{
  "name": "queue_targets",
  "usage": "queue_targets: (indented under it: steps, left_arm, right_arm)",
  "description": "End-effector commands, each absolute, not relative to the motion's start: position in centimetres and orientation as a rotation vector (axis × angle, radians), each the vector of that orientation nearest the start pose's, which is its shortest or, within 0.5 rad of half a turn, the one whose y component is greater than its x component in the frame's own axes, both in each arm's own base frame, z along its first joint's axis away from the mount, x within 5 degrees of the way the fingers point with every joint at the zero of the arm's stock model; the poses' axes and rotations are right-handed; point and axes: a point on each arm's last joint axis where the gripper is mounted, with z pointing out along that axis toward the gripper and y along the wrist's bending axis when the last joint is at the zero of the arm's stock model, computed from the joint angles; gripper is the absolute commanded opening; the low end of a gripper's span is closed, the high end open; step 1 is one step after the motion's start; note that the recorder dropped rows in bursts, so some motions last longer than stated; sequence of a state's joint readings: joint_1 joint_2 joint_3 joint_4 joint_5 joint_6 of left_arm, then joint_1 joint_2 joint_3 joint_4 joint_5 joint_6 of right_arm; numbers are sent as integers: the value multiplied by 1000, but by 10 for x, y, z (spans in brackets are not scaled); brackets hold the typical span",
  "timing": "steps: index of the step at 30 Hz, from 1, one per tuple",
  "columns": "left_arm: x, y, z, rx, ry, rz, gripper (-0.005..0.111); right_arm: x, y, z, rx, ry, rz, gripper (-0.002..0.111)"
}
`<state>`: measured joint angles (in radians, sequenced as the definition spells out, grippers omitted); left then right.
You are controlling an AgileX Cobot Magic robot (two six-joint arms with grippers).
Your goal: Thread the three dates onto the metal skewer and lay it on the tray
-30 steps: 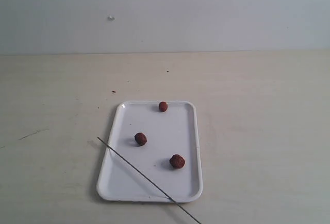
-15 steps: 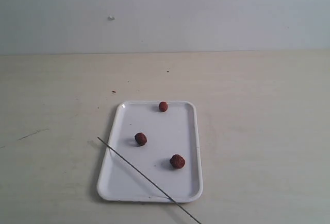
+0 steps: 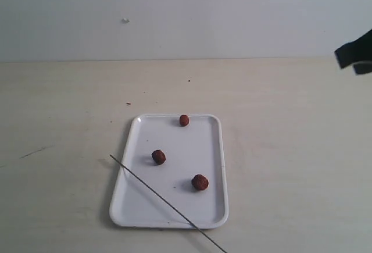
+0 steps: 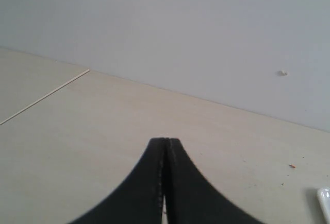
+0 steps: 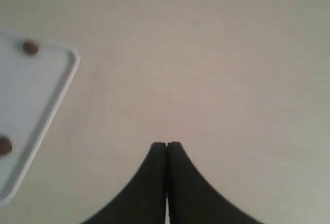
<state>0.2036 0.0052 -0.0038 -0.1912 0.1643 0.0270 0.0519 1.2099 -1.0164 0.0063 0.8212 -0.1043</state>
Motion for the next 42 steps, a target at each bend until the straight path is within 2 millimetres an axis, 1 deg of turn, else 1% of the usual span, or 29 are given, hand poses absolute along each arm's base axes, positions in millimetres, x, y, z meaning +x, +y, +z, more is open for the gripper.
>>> queue_targets:
  steps: [1, 4, 7, 10, 13, 14, 16, 18, 19, 21, 23, 25, 26, 29, 31, 35, 38, 42]
  left_arm:
    - [56, 8, 199, -274, 1613, 2, 0]
    - [56, 8, 199, -274, 1613, 2, 0]
    - [56, 8, 199, -274, 1613, 2, 0]
    - [56, 8, 199, -274, 1613, 2, 0]
    - [56, 8, 199, -274, 1613, 2, 0]
    - [56, 8, 199, -274, 1613, 2, 0]
    - [56, 8, 199, -274, 1613, 2, 0]
    - [56, 8, 199, -274, 1613, 2, 0]
    - [56, 8, 199, -274, 1613, 2, 0]
    - [56, 8, 199, -274, 1613, 2, 0]
    - [56, 8, 199, -274, 1613, 2, 0]
    - [56, 8, 199, -274, 1613, 2, 0]
    - [56, 8, 199, -274, 1613, 2, 0]
    - [56, 8, 199, -274, 1613, 2, 0]
    - [56, 8, 199, -274, 1613, 2, 0]
    - [56, 8, 199, -274, 1613, 2, 0]
    - [56, 8, 199, -274, 1613, 2, 0]
    - [56, 8, 199, -274, 1613, 2, 0]
  right_arm:
    - [259, 42, 296, -439, 2748, 105, 0]
    - [262, 67, 273, -633, 2843, 235, 0]
    - [264, 89, 261, -747, 2855, 248, 0]
    - [262, 115, 256, -895, 2783, 249, 0]
    - [255, 141, 255, -1020, 2703, 258, 0]
    - [250, 151, 254, -1067, 2685, 272, 0]
    - [242, 164, 254, -1118, 2664, 305, 0]
    - [236, 175, 255, -1128, 2650, 371, 0]
    - [235, 179, 256, -1130, 2633, 407, 0]
    - [235, 184, 257, -1078, 2620, 488, 0]
    - [236, 186, 256, -1070, 2627, 499, 1]
    - [237, 187, 249, -1109, 2645, 465, 5]
    - [237, 187, 245, -1151, 2644, 417, 9]
    - [237, 196, 234, -1175, 2662, 361, 17]
    - [236, 203, 226, -1191, 2671, 343, 20]
    - [240, 213, 203, -1215, 2705, 280, 26]
    - [245, 213, 185, -1204, 2763, 211, 31]
    - [251, 212, 168, -1202, 2798, 127, 35]
